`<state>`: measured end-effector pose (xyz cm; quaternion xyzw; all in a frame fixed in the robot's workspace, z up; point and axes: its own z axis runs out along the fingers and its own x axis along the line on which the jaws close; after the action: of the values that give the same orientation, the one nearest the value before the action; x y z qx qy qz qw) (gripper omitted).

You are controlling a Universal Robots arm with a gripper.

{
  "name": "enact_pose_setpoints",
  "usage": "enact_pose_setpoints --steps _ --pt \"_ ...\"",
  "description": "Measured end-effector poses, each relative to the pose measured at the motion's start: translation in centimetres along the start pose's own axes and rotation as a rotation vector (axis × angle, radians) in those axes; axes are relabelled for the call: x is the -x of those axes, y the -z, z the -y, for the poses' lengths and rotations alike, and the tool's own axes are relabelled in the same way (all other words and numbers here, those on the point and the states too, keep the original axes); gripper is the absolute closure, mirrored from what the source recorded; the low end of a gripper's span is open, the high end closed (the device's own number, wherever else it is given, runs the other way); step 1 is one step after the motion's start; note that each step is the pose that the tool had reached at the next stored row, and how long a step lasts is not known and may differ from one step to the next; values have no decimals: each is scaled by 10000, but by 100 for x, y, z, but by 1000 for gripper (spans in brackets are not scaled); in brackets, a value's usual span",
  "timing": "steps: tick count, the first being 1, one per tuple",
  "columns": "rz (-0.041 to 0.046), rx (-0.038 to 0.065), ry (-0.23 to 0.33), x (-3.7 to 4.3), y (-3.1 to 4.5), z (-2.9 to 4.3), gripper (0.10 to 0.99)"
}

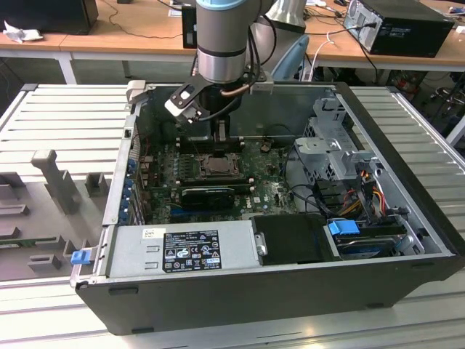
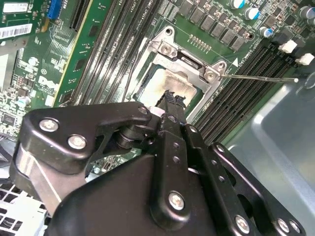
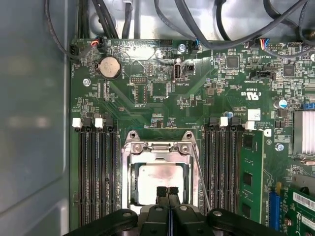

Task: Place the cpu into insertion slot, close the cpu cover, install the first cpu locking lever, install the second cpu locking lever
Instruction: 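Install the first cpu locking lever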

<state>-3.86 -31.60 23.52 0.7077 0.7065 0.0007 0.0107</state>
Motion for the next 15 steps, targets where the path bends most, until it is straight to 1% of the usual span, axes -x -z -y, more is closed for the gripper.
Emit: enact_pose_setpoints --steps 4,8,9,11,13,14,15 --pt "0 0 0 1 38 -1 980" --pt "0 -1 0 2 149 -2 980" --pt "0 0 0 3 194 -3 980" --pt "17 -1 3 4 259 -5 980" --pt "22 0 0 5 350 -6 980" --pt "22 0 1 5 367 -6 980" --pt "22 0 1 6 401 -6 980"
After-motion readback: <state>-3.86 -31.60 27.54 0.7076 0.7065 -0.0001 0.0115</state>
